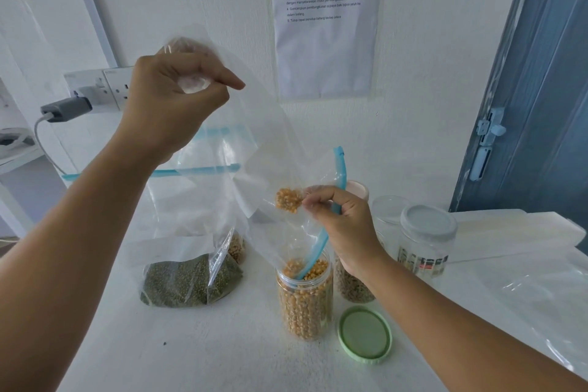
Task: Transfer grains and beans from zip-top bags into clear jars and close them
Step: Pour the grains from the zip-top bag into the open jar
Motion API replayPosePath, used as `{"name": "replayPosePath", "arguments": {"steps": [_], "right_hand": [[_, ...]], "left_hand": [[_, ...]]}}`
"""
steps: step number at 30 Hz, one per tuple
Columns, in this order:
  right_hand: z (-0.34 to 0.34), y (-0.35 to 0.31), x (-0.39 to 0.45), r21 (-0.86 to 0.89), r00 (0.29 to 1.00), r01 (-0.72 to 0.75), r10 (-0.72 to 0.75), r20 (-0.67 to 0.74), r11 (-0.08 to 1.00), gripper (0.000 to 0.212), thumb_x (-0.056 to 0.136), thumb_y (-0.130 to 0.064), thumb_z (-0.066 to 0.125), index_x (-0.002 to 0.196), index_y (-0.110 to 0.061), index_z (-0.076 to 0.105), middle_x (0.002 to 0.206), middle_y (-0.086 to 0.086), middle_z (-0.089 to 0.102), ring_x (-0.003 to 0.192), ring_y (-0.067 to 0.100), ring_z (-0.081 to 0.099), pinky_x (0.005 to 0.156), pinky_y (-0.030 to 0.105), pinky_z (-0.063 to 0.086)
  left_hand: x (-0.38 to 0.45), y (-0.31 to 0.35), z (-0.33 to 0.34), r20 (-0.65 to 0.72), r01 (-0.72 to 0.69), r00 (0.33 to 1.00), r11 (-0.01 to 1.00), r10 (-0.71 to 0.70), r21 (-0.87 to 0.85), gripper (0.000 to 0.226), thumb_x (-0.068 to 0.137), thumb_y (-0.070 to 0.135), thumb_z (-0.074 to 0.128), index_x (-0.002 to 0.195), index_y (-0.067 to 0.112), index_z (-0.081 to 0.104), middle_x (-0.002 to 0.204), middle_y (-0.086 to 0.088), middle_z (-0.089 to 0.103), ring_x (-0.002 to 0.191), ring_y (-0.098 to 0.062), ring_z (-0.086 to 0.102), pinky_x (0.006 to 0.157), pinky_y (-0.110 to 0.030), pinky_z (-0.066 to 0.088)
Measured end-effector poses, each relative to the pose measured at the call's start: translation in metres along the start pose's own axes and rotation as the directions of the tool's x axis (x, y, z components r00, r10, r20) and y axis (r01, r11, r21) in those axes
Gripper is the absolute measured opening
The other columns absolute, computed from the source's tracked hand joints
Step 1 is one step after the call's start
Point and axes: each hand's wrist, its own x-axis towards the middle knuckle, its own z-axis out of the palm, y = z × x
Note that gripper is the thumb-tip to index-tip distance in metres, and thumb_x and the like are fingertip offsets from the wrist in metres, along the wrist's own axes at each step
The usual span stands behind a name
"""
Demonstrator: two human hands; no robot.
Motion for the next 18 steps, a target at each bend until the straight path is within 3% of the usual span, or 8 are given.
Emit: {"name": "replayPosePath", "arguments": {"steps": [4, 7, 12, 18], "right_hand": [[-0.001, -0.001, -0.001, 0.011, 1.000, -0.027, 0.027, 0.008, 1.000, 0.022, 0.088, -0.007, 0.079, 0.082, -0.029, 0.081, 0.121, -0.014, 0.071, 0.117, 0.016, 0.068, 0.106, 0.032, 0.052], [0.000, -0.003, -0.001, 0.012, 0.997, -0.063, 0.063, 0.035, 0.998, 0.024, 0.087, -0.007, 0.080, 0.084, -0.031, 0.081, 0.115, -0.018, 0.074, 0.114, 0.014, 0.069, 0.103, 0.030, 0.053], [0.002, -0.006, 0.001, -0.003, 0.999, -0.033, 0.033, 0.015, 0.999, 0.014, 0.089, -0.009, 0.079, 0.088, -0.023, 0.079, 0.101, -0.002, 0.079, 0.104, 0.013, 0.071, 0.099, 0.029, 0.054], [0.003, -0.003, 0.005, -0.079, 1.000, 0.010, -0.010, 0.000, 0.997, 0.037, 0.089, -0.003, 0.077, 0.076, -0.037, 0.074, 0.084, -0.013, 0.069, 0.088, 0.004, 0.061, 0.087, 0.022, 0.049]], "left_hand": [[-0.004, -0.003, 0.001, 0.034, -0.028, 0.999, 0.999, 0.029, -0.029, 0.029, 0.090, 0.001, 0.072, 0.090, 0.029, 0.080, 0.097, 0.004, 0.070, 0.102, -0.015, 0.065, 0.097, -0.032, 0.053], [-0.004, -0.006, 0.000, 0.042, -0.040, 0.998, 0.999, 0.042, -0.032, 0.025, 0.092, 0.003, 0.074, 0.092, 0.028, 0.079, 0.099, 0.004, 0.071, 0.103, -0.015, 0.066, 0.099, -0.031, 0.053], [-0.005, -0.008, 0.000, 0.016, -0.038, 0.999, 0.999, 0.039, -0.026, 0.023, 0.091, 0.004, 0.075, 0.091, 0.027, 0.079, 0.097, 0.005, 0.071, 0.104, -0.018, 0.066, 0.099, -0.032, 0.054], [-0.006, -0.011, -0.003, -0.006, -0.010, 1.000, 1.000, 0.010, -0.024, 0.026, 0.090, 0.002, 0.074, 0.091, 0.028, 0.079, 0.099, 0.001, 0.070, 0.106, -0.018, 0.066, 0.098, -0.028, 0.053]]}}
